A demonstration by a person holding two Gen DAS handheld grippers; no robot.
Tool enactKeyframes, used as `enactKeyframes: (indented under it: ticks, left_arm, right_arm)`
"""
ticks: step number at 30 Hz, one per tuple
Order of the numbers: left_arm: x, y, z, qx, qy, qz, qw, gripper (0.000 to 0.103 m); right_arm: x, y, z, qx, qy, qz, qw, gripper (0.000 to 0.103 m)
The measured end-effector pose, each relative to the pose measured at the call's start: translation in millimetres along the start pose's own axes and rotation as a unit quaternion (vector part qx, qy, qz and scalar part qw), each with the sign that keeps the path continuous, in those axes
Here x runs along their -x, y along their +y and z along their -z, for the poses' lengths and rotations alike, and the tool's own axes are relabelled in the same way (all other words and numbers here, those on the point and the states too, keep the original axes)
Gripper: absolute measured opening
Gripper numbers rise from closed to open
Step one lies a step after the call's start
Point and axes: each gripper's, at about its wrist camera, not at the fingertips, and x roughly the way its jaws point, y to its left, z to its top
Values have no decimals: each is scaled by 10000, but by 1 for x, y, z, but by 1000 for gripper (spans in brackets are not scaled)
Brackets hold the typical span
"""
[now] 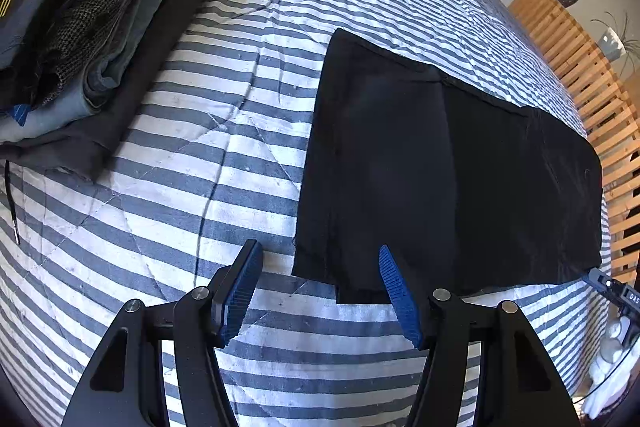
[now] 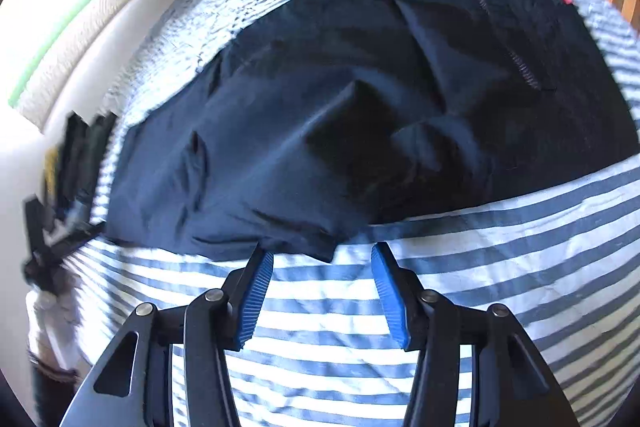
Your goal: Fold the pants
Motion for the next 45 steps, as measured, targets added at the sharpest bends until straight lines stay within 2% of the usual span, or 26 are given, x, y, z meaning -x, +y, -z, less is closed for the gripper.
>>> enactKeyframes:
  ticks: [2,3,5,10,11,12,13,15,17,19,22,29,31,35,37,38,39,40,43,44,45]
  left_arm:
    - [3,2,0,-13,-2,-43,10000,64]
    - [3,3,0,-4,-10,-49,10000,64]
    - [5,5,0,26,-8,-21,10000,64]
    - [3,6,0,35,28,14,10000,64]
    - [2,6,0,52,47,40,10000,64]
    - [3,6,0,60,50,55,10000,64]
    - [4,5,1,52,41,51,10000,64]
    - [5,6,0,85,36,114,9999,64]
    - [6,6,-1,118,61,220,9997,64]
    - [3,2,-2,75,121,231,9996,64]
    - [-7,-10,-3,-24,210,237,9995,64]
    - [-26,-30,-15,-302,226,50,9993,65]
    - [-28,-28,-24,-185,247,34,9995,65]
    - [-29,-19,-49,86,144,170,9997,66]
    - [-39,-15,-60,198,289,280,9990,66]
    - [-41,-16,-65,172,205,358,9990,70]
    - [-44,-19,-69,113,216,408,9989,70]
    - [-46,-24,-72,32,150,325,9994,67]
    - [-52,-39,-74,-170,103,58,9998,23]
    - [-52,-41,-75,-160,73,88,9998,16]
    - [-53,-41,-75,-118,78,154,9998,15]
  right_arm:
    - [3,4,3,100,-6,-38,9999,53]
    - [4,7,4,159,-51,36,9999,59]
    - [3,6,3,40,-116,161,9998,64]
    - [-14,-9,-13,-668,-70,83,9977,64]
    - [-19,-7,-15,-718,-3,-7,9974,58]
    - [-23,-5,-16,-695,87,-48,9975,27]
    - [-25,1,-17,-615,170,52,9979,18]
    - [-11,7,-21,-430,-93,123,9990,11]
    - [12,9,-26,-283,-446,216,9984,11]
    - [22,9,-29,-227,-568,298,9977,11]
    - [18,10,-30,-169,-517,512,9972,10]
    - [1,8,-20,-203,-267,436,9985,11]
    - [-2,5,-17,-182,-201,437,9987,10]
    - [-7,4,-13,-89,-71,454,9989,11]
    - [-11,3,-10,-47,-39,494,9988,11]
    - [-13,3,-9,-56,-21,481,9988,11]
    - [-15,2,-9,-74,-2,466,9989,11]
    - [-15,0,-8,-85,7,462,9989,11]
    - [-19,1,-7,-52,11,493,9988,11]
    - [-20,1,-7,-35,12,506,9987,11]
    - [-21,1,-7,-24,13,518,9987,11]
